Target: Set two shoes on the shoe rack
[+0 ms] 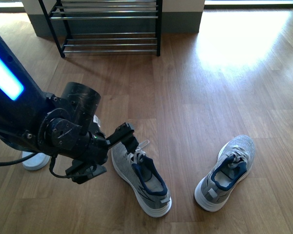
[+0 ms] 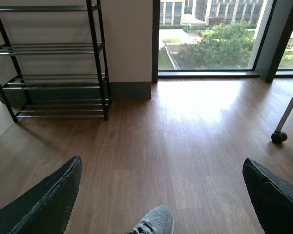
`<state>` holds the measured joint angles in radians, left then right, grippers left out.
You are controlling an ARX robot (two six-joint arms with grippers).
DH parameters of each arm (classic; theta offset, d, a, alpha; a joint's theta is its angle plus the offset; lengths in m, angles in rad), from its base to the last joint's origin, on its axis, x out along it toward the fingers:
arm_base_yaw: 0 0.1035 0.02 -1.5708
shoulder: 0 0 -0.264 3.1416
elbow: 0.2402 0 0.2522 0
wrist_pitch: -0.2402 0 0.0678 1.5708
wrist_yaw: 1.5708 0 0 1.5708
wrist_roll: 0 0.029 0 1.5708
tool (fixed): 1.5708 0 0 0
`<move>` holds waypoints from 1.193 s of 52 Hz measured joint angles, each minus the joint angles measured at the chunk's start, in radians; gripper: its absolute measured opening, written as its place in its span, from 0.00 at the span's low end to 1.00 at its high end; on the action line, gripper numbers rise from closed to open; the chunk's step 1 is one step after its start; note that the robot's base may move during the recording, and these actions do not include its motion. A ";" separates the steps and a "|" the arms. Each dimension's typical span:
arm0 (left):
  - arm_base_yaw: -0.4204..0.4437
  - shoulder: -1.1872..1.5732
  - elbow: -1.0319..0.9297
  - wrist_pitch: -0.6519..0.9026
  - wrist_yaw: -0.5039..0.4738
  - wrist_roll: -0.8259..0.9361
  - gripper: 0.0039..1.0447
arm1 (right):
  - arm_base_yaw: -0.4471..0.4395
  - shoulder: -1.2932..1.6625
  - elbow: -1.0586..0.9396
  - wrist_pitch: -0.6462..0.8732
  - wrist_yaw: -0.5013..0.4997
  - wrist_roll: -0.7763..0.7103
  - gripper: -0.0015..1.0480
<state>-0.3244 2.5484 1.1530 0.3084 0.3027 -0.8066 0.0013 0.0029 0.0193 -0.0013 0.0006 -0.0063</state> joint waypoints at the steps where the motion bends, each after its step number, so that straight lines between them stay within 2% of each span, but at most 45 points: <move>1: 0.000 0.019 0.022 -0.016 0.014 -0.006 0.91 | 0.000 0.000 0.000 0.000 0.000 0.000 0.91; 27: -0.051 0.262 0.357 -0.297 0.147 0.036 0.91 | 0.000 0.000 0.000 0.000 0.000 0.000 0.91; 38: -0.054 0.367 0.546 -0.464 0.135 0.093 0.91 | 0.000 0.000 0.000 0.000 0.000 0.000 0.91; 48: -0.055 0.405 0.606 -0.508 0.135 0.142 0.91 | 0.000 0.000 0.000 0.000 0.000 0.000 0.91; 55: -0.056 0.418 0.625 -0.518 0.128 0.180 0.75 | 0.000 0.000 0.000 0.000 0.000 0.000 0.91; 62: -0.057 0.426 0.640 -0.539 0.106 0.209 0.51 | 0.000 0.000 0.000 0.000 0.000 0.000 0.91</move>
<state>-0.3813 2.9746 1.7935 -0.2306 0.4091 -0.5976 0.0013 0.0029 0.0193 -0.0013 0.0006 -0.0063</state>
